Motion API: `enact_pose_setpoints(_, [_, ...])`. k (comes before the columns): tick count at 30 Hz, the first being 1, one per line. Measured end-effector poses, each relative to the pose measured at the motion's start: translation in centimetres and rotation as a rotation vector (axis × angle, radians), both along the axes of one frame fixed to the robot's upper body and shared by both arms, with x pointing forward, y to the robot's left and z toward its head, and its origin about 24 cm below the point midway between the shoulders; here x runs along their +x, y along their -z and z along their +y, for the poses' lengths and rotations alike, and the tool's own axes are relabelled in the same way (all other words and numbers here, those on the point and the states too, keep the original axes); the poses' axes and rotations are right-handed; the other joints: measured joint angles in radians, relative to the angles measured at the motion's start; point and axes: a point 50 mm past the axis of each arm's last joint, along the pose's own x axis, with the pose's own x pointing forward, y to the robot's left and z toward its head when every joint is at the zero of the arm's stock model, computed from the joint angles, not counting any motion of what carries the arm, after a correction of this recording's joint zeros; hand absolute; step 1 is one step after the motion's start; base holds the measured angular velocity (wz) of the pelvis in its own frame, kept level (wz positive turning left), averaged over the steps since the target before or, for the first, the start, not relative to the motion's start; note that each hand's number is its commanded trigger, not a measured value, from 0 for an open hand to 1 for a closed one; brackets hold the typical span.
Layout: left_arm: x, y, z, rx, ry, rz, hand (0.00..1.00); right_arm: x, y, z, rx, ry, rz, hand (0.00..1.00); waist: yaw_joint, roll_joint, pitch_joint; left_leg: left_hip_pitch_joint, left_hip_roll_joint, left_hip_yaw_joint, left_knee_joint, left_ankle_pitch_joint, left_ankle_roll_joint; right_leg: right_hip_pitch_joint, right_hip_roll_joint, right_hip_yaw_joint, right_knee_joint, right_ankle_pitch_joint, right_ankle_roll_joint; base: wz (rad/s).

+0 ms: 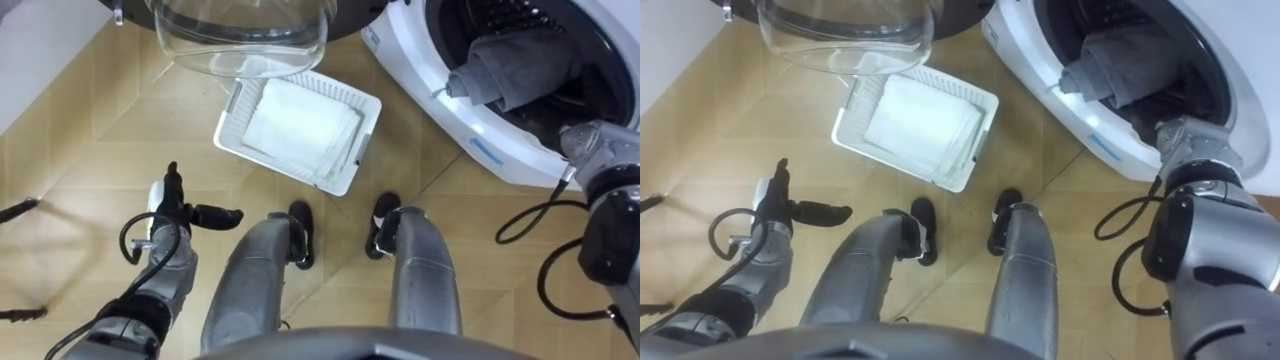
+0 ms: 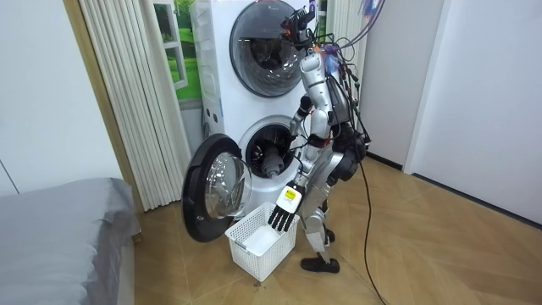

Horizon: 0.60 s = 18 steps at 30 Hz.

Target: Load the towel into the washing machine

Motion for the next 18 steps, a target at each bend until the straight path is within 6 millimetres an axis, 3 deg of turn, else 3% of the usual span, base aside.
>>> enact_pose_setpoints(18, [-0.8,0.8,-0.1,-0.046,0.048,0.058,0.0,-2.1,1.9,-0.5,-0.039,0.019,0.038,0.0,0.018,0.001,-0.0007,0.056,0.001,-0.008,-0.035,0.003,0.004,0.074,0.01,-0.015,-0.054,0.008,0.015,0.01])
